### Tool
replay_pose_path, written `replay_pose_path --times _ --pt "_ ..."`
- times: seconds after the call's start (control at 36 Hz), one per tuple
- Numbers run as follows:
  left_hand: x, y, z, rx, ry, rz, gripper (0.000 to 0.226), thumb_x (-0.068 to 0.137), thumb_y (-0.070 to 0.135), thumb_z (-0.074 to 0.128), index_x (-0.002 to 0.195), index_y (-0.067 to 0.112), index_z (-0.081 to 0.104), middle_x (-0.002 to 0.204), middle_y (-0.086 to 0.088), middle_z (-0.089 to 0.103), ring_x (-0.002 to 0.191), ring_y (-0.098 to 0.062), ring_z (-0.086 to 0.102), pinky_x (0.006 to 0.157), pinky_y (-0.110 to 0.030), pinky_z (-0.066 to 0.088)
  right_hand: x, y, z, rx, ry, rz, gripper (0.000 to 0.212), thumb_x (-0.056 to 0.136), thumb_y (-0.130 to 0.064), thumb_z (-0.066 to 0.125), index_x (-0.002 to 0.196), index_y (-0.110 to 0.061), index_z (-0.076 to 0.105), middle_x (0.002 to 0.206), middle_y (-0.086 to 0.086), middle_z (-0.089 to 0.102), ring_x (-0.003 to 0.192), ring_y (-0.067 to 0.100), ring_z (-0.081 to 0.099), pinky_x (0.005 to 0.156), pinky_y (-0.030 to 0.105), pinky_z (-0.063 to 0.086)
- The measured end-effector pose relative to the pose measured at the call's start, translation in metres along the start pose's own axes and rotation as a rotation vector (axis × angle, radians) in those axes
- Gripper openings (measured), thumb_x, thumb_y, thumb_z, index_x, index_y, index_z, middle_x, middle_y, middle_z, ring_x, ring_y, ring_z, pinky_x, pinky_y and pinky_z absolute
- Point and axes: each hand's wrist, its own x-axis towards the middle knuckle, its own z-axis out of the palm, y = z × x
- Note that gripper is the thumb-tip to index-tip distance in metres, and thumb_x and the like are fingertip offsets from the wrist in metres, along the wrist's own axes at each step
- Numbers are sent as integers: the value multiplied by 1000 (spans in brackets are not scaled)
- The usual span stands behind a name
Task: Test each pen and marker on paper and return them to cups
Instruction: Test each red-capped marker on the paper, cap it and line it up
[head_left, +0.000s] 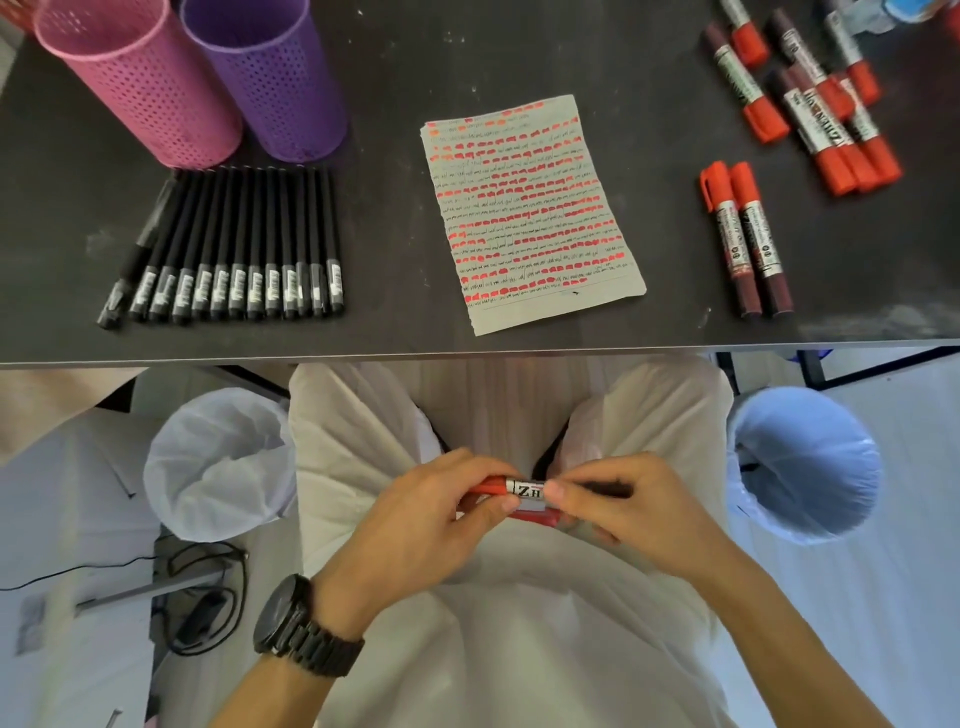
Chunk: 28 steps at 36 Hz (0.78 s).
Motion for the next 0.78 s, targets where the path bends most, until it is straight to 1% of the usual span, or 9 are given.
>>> replay_pose_path --times 0.08,0.17,0.22,0.31,0.44,0.56,0.61,0.67,0.78 --pt "-1 4 -5 23 -27 -12 34 94 63 46 125 50 51 87 30 54 81 4 55 66 -13 38 1 0 3 -245 -45 -49 24 97 -50 59 90 -34 76 69 -8 67 59 6 55 60 28 44" --pt "-3 8 -19 -108 15 -72 62 83 74 52 139 57 31 96 28 58 77 0 59 62 -16 44 1 -5 13 -146 -64 -81 28 103 -37 55 79 -33 68 61 -4 53 56 7 44 58 29 36" --pt "-9 7 -36 -174 97 -100 75 76 75 62 141 59 29 104 25 61 78 -7 63 66 -19 50 0 -10 20 8 -76 -75 34 102 -36 55 68 -35 63 58 -8 46 55 6 40 56 22 33" --pt "-18 9 -61 -327 233 -94 61 79 60 69 135 50 48 108 11 67 86 -17 67 73 -22 52 -2 -15 31 270 -92 -20 32 94 -41 54 68 -32 71 57 -8 42 55 13 33 51 19 26" --pt "-12 21 -78 -926 433 -66 34 88 38 62 117 20 69 105 -11 68 96 -31 65 81 -35 51 2 -18 52 480 -101 18 45 86 -52 62 91 -11 80 61 -2 36 55 13 25 49 19 22" --pt "10 43 -78 -1221 460 -90 24 90 32 59 75 17 69 81 -6 67 91 -28 66 82 -32 53 7 -28 67 535 -132 8 52 83 -57 62 96 -10 79 62 -4 38 54 12 24 48 17 24" --pt "20 53 -77 -1396 433 -71 40 95 31 53 57 18 55 58 -2 52 64 -25 57 67 -30 50 8 -35 72 529 -124 14 48 90 -55 58 97 -12 79 62 -6 38 53 10 26 48 16 25" --pt "28 60 -78 -1561 370 -40 48 96 31 51 50 21 41 47 4 33 42 -15 32 46 -26 31 7 -40 75 534 -105 7 46 93 -53 54 96 -14 77 63 -6 38 53 10 26 48 17 26" --pt "40 68 -80 -1689 312 -39 52 96 37 47 49 23 27 45 8 17 36 -9 12 36 -24 14 -1 -56 73 612 15 -67 26 95 -47 61 92 -22 67 58 -8 41 45 4 29 43 16 26"
